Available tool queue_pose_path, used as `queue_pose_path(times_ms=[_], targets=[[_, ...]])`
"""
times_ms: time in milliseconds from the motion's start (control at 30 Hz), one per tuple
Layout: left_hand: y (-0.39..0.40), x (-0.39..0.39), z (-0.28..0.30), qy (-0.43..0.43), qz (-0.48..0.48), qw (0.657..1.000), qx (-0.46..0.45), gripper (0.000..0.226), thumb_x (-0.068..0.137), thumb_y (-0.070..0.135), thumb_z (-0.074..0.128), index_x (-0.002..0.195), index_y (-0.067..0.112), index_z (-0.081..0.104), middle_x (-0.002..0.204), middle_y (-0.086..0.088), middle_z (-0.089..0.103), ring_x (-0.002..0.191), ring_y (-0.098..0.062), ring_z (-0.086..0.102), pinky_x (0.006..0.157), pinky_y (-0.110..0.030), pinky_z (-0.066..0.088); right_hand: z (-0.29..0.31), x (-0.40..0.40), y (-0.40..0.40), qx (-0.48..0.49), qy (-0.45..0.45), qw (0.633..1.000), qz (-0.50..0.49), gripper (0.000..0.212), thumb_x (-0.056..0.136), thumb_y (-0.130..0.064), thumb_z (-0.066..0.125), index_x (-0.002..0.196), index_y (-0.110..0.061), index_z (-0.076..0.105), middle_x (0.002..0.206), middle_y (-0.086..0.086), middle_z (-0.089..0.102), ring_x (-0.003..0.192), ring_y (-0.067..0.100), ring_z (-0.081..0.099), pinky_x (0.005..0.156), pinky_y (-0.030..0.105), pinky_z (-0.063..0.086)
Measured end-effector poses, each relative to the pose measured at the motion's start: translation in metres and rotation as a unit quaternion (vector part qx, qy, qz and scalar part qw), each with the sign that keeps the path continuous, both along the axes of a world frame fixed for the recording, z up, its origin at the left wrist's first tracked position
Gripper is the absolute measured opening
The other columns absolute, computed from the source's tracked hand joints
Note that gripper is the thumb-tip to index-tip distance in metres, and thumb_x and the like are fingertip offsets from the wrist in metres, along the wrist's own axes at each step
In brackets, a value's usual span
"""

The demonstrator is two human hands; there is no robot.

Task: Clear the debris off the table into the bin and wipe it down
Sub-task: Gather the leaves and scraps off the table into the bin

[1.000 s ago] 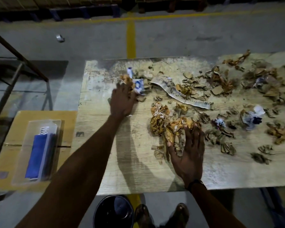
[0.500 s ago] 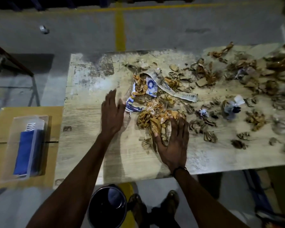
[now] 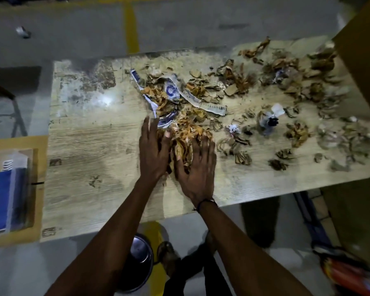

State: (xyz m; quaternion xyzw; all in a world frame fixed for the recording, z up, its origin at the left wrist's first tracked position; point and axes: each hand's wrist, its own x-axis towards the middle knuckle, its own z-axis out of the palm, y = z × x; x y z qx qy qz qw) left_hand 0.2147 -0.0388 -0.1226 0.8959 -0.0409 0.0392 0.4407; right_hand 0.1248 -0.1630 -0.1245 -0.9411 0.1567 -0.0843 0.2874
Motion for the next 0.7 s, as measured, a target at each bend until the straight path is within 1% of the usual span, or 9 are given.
queue_pose_path(times_ms=[67,133,200,333,400,467,533,600,700], targets=[[-0.007,-0.019,-0.004,-0.006,-0.017,0.999,0.039,0.053,0.112,0.044,0.038,0.161,0.024,0.04,0.174,-0.004,0.024,0.16,-0.022,0.022,0.127,-0.053,0.026,0.001,-0.002,-0.004,-0.029,0.007,0.999,0.022,0.062,0.108,-0.051,0.04,0.166,-0.031,0.029,0.178,0.004,0.007,0.165,0.029,-0.003,0.13,0.057,0.014],[-0.022,-0.033,-0.008,-0.013,-0.022,0.996,0.082,0.051,0.112,0.042,0.035,0.159,0.023,0.043,0.173,-0.005,0.027,0.16,-0.021,0.024,0.127,-0.054,0.023,0.0,-0.002,-0.012,-0.063,0.018,0.997,0.043,0.057,0.111,-0.048,0.034,0.165,-0.032,0.031,0.178,0.006,0.009,0.165,0.031,-0.001,0.129,0.059,0.015],[-0.047,-0.038,-0.008,-0.017,-0.005,0.995,0.102,0.051,0.11,0.04,0.036,0.158,0.024,0.044,0.171,-0.005,0.029,0.158,-0.022,0.027,0.126,-0.052,0.025,-0.001,-0.001,-0.031,-0.088,0.025,0.995,0.05,0.056,0.112,-0.046,0.031,0.165,-0.031,0.03,0.177,0.006,0.012,0.164,0.032,0.004,0.129,0.057,0.015],[-0.108,-0.033,-0.004,-0.011,0.013,0.995,0.095,0.051,0.109,0.038,0.04,0.157,0.02,0.046,0.17,-0.008,0.03,0.157,-0.028,0.029,0.126,-0.05,0.028,-0.003,0.01,-0.085,-0.133,0.035,0.988,0.066,0.058,0.109,-0.041,0.03,0.166,-0.027,0.029,0.177,0.007,0.016,0.162,0.035,0.014,0.129,0.056,0.017],[-0.128,-0.031,-0.001,-0.002,0.022,0.997,0.077,0.051,0.109,0.037,0.042,0.157,0.02,0.047,0.17,-0.01,0.03,0.158,-0.031,0.026,0.126,-0.054,0.026,0.002,0.014,-0.108,-0.131,0.04,0.987,0.082,0.059,0.109,-0.041,0.029,0.166,-0.026,0.029,0.177,0.006,0.015,0.163,0.033,0.011,0.129,0.057,0.016],[-0.135,-0.032,0.006,-0.01,0.039,0.997,0.063,0.05,0.108,0.037,0.046,0.156,0.023,0.048,0.171,-0.008,0.03,0.159,-0.03,0.025,0.126,-0.057,0.024,0.012,0.013,-0.124,-0.104,0.017,0.991,0.086,0.058,0.109,-0.042,0.034,0.164,-0.026,0.033,0.177,0.004,0.016,0.164,0.03,0.007,0.13,0.056,0.013],[-0.127,-0.026,0.016,-0.053,0.052,0.995,0.071,0.05,0.107,0.037,0.051,0.155,0.024,0.048,0.171,-0.007,0.03,0.159,-0.028,0.026,0.126,-0.055,0.023,0.021,0.004,-0.138,-0.076,-0.015,0.995,0.059,0.058,0.108,-0.043,0.04,0.164,-0.026,0.034,0.177,0.003,0.015,0.164,0.028,0.007,0.131,0.053,0.012],[-0.109,-0.008,0.023,-0.092,0.071,0.989,0.086,0.054,0.103,0.036,0.056,0.155,0.024,0.045,0.17,-0.01,0.03,0.158,-0.029,0.028,0.125,-0.058,0.025,0.021,-0.006,-0.148,-0.046,-0.025,0.999,-0.004,0.062,0.108,-0.046,0.04,0.166,-0.027,0.029,0.178,0.002,0.011,0.165,0.026,0.005,0.131,0.055,0.013],[-0.071,0.037,0.026,-0.071,0.111,0.985,0.107,0.06,0.1,0.037,0.06,0.156,0.022,0.043,0.171,-0.012,0.027,0.157,-0.034,0.029,0.121,-0.061,0.029,0.008,-0.019,-0.148,0.003,-0.012,0.995,-0.097,0.066,0.109,-0.049,0.043,0.168,-0.027,0.023,0.178,0.004,0.008,0.165,0.03,0.004,0.128,0.063,0.015]])
